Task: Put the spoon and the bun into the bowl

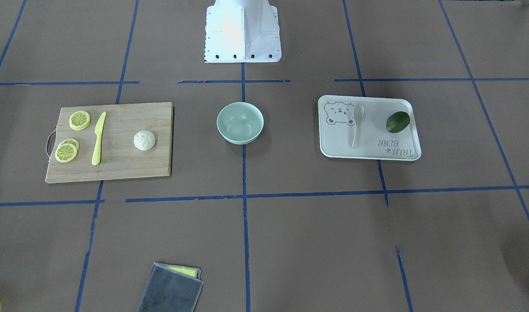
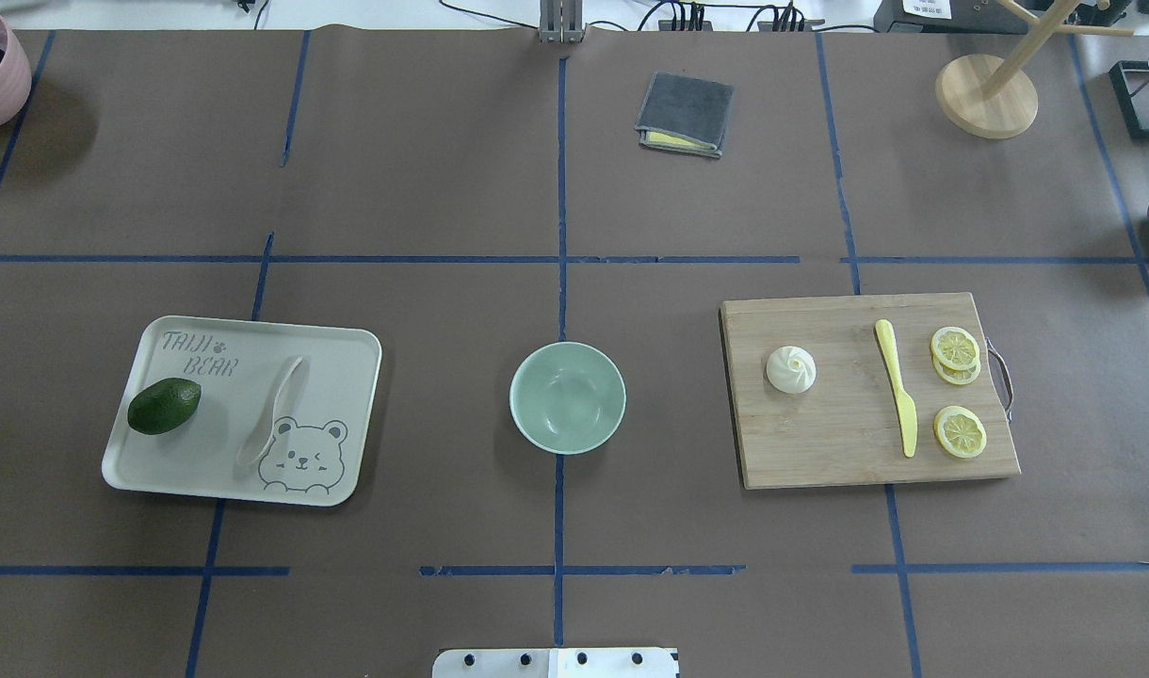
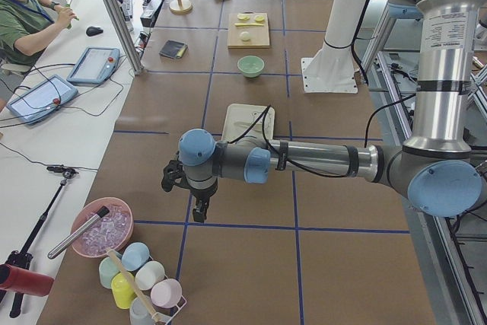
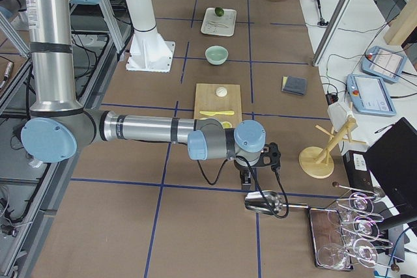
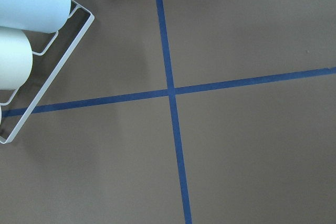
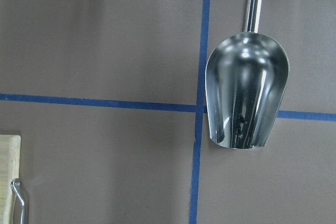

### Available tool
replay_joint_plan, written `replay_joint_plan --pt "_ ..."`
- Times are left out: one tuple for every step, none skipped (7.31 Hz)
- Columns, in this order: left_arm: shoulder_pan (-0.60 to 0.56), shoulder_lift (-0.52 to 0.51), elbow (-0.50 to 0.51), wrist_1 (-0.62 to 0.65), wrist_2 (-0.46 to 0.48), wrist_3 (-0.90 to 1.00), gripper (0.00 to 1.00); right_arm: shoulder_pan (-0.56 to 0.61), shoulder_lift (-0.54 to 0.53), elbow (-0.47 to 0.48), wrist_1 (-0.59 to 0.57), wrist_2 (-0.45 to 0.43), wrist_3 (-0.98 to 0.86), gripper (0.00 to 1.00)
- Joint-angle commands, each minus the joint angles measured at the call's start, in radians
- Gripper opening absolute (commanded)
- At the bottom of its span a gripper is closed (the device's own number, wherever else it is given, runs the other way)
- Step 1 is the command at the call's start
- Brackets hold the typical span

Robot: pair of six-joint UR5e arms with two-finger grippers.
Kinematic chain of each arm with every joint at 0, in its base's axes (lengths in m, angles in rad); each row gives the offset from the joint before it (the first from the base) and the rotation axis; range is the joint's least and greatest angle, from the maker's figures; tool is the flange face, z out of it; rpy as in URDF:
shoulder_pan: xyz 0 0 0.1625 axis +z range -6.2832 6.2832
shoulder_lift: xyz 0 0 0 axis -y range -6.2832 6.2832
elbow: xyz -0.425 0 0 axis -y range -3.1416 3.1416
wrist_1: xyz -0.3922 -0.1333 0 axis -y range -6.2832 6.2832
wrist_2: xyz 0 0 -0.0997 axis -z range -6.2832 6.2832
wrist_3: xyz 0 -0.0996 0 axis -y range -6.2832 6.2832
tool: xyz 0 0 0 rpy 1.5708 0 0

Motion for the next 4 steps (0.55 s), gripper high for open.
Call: replay_joint_plan --pt "0.0 0.001 0.0 0.0 0.0 0.0 1.0 0.0 -0.001 0.005 0.004 -0.004 0.001 1.0" --pt "0.003 -0.016 -0.025 0.002 0.003 -0.003 1.0 0.0 0.001 0.003 0.004 -0.003 0.001 1.0" --pt "0.033 -0.046 -0.078 0.0 0.008 -0.068 1.0 0.0 0.004 0.008 0.004 -0.001 0.001 1.0" --pt "0.123 -0.08 -0.144 0.0 0.015 -0.21 1.0 -0.002 0.008 0.009 0.009 -0.001 0.001 1.0"
